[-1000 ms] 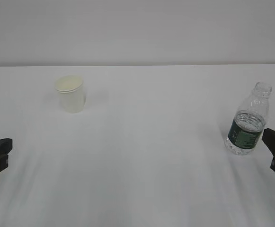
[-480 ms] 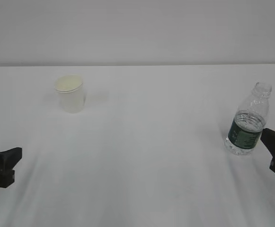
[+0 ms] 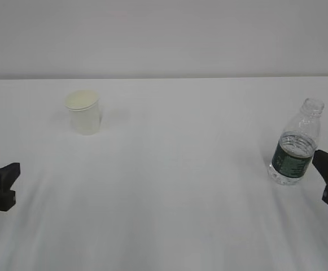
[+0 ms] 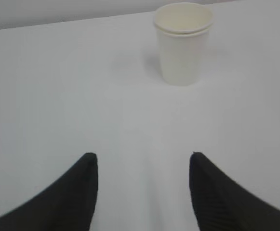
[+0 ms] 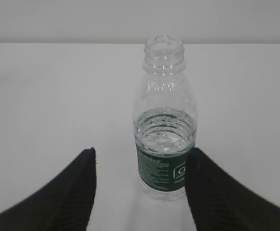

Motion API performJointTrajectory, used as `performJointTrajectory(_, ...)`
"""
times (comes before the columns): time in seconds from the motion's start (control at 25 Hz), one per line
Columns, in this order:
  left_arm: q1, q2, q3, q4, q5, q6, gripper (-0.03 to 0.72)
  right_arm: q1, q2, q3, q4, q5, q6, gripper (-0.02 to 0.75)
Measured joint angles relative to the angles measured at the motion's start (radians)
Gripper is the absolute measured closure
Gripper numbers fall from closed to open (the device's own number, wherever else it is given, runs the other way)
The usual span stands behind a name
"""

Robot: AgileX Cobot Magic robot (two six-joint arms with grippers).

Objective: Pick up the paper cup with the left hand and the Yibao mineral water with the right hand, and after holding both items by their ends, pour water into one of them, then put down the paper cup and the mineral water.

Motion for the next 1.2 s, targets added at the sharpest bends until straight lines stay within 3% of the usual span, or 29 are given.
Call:
performJointTrajectory(0.32, 0.141, 0.0, 0.0, 0.041, -0.049, 0.011, 0.347, 0.0, 0.217, 0.001, 0.008, -0.15, -0.015, 0.292)
performJointTrajectory(0.56, 0.147, 0.029, 0.0, 0.099, -0.077, 0.017, 0.356, 0.0, 0.379, 0.092, 0.055, -0.433, 0.015, 0.292)
performJointTrajectory(0.84, 0.147, 0.151, 0.0, 0.149, -0.193, 0.043, 0.357, 0.0, 0.482, 0.106, 0.08, -0.458, 0.074, 0.292)
performJointTrajectory(1.2, 0.147, 0.173, 0.019, 0.118, -0.207, 0.091, 0.358, 0.0, 0.482, 0.106, 0.062, -0.471, 0.094, 0.293)
